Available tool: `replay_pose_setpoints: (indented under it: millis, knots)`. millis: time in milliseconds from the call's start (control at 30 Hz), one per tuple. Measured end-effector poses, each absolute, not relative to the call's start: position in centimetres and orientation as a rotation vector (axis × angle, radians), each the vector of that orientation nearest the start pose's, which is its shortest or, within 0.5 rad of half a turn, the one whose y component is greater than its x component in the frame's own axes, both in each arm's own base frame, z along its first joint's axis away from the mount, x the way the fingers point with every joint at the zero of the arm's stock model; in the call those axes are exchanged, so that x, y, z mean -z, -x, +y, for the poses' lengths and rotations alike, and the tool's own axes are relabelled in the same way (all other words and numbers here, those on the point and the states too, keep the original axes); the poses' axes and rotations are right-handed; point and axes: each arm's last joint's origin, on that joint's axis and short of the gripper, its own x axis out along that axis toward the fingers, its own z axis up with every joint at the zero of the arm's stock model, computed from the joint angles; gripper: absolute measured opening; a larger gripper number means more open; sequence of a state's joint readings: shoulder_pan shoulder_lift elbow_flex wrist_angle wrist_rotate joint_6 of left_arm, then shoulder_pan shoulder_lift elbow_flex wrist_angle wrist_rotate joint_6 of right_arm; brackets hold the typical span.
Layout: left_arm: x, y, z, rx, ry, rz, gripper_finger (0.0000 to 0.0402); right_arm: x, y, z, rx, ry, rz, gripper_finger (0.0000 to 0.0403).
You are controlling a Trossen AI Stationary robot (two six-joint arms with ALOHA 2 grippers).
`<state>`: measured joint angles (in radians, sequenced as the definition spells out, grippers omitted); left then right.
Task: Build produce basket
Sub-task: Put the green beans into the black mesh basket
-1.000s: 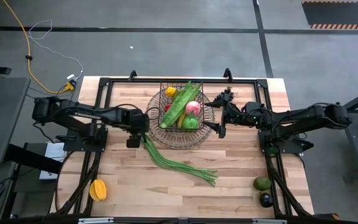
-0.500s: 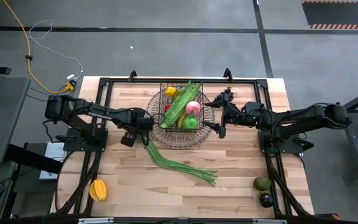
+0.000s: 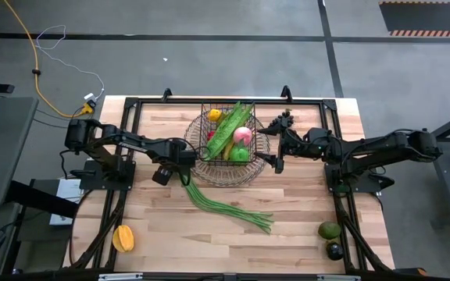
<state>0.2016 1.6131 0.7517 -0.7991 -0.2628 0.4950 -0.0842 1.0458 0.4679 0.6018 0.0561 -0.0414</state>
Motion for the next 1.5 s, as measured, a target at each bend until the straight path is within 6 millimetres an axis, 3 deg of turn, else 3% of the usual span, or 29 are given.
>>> replay_pose_setpoints:
  millis: [167, 433, 500, 600, 1000, 1167, 1333, 1500]
  knots:
    - [-12.4, -22.1, 5.3, 0.077, -0.416, 1.724, 0.0182, -25.1, -22.1, -2.0, 0.141, 0.042, -0.021, 0.0381]
    - [-12.4, -22.1, 5.3, 0.068, -0.417, 1.722, 0.003, -25.1, -22.1, -2.0, 0.141, 0.041, -0.021, 0.0381]
    - [-12.7, -22.1, 5.3, 0.043, -0.399, 1.712, 0.0014, -25.1, -22.1, -2.0, 0.141, 0.041, -0.021, 0.0381]
    - [-13.6, -22.3, 5.1, -0.004, -0.366, 1.72, 0.0023, -25.1, -22.1, -2.0, 0.141, 0.041, -0.021, 0.0381]
    - [-22.3, -24.5, 1.9, -0.018, -0.279, 1.564, 0.0006, -25.0, -22.1, -2.0, 0.128, -0.003, -0.015, 0.0381]
    - [-25.8, -24.9, 0.3, -0.022, -0.275, 1.474, 0.0007, -25.1, -22.2, -1.6, -0.011, -0.034, -0.024, 0.0381]
    - [-26.6, -24.8, -0.9, -0.03, -0.292, 1.482, 0.0007, -24.8, -22.2, -0.5, -0.189, -0.194, 0.025, 0.0381]
    - [-25.8, -24.6, -1.3, -0.05, -0.277, 1.508, 0.0007, -23.8, -22.7, 2.4, -0.254, -0.195, 0.084, 0.0381]
